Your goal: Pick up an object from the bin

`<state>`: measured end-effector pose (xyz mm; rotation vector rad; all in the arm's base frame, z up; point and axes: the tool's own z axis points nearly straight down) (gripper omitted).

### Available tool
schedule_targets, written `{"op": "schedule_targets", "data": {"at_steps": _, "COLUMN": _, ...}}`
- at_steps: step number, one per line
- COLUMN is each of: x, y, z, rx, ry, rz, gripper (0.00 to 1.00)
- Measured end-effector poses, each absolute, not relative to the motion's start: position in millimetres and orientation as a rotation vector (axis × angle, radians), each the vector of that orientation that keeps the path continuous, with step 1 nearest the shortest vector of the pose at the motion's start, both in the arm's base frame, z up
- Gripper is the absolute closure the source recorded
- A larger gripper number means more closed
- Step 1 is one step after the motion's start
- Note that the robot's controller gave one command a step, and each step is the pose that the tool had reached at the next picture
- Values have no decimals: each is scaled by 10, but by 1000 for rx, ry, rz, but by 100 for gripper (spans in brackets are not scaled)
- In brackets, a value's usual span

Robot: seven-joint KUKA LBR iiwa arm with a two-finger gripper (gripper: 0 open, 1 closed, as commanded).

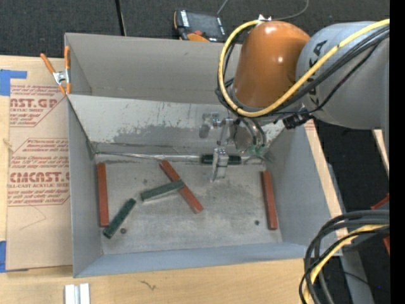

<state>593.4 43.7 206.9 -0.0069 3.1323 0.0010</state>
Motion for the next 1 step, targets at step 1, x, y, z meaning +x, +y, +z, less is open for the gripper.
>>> {"op": "schedule_targets", "data": {"at_steps": 1, "x": 5745, "y": 880, "z": 680, "rx": -254, "ry": 3125, "rz": 2, "gripper": 0}}
